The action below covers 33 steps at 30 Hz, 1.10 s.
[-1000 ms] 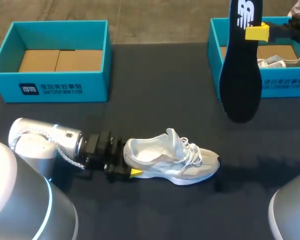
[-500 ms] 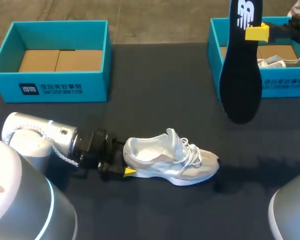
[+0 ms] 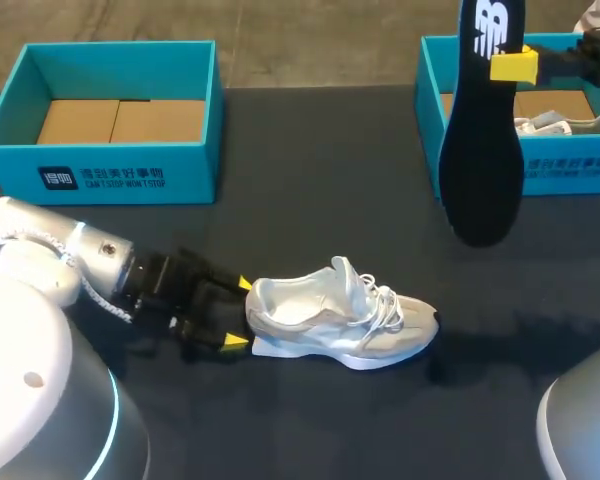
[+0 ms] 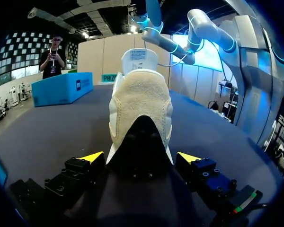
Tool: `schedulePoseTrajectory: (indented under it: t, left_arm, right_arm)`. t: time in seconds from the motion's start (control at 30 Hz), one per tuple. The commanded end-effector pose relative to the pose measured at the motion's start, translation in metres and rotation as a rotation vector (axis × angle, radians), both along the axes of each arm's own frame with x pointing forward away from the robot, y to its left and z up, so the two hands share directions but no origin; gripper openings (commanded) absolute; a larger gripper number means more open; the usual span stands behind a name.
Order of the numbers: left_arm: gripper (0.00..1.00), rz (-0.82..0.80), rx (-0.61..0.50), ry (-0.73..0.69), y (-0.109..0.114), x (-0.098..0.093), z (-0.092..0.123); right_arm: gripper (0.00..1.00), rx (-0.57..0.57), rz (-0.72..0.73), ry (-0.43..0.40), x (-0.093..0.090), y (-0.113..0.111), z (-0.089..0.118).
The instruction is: Take the shoe out of the shoebox, open the shoe tongue, remove and reinsert the insole, then place the shoe into the shoebox
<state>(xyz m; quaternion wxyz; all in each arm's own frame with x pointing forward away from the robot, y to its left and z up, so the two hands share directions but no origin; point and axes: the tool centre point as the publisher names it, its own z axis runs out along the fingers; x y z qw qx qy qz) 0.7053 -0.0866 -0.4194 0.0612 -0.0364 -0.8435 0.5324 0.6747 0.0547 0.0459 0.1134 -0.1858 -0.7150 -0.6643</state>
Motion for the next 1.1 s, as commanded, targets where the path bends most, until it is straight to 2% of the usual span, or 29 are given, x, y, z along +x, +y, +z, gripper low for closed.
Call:
schedulePoseTrajectory:
  t: [0.03, 0.67, 0.77, 1.1]
  left_arm:
    - [1.00, 0.022, 0.050, -0.012, 0.012, -0.007, 0.014]
    - [1.00, -0.026, 0.414, -0.075, 0.037, -0.009, 0.034]
    - [1.00, -0.021, 0.450, -0.085, 0.038, -0.012, 0.038]
    - [1.00, -0.021, 0.450, -0.085, 0.038, -0.012, 0.038]
  right_arm:
    - [0.00, -0.004, 0.001, 0.003, 0.002, 0.001, 0.001]
    - [0.00, -0.004, 0.001, 0.003, 0.002, 0.001, 0.001]
    - [0.00, -0.004, 0.001, 0.003, 0.002, 0.001, 0.001]
    - [0.00, -0.004, 0.001, 0.003, 0.002, 0.001, 0.001]
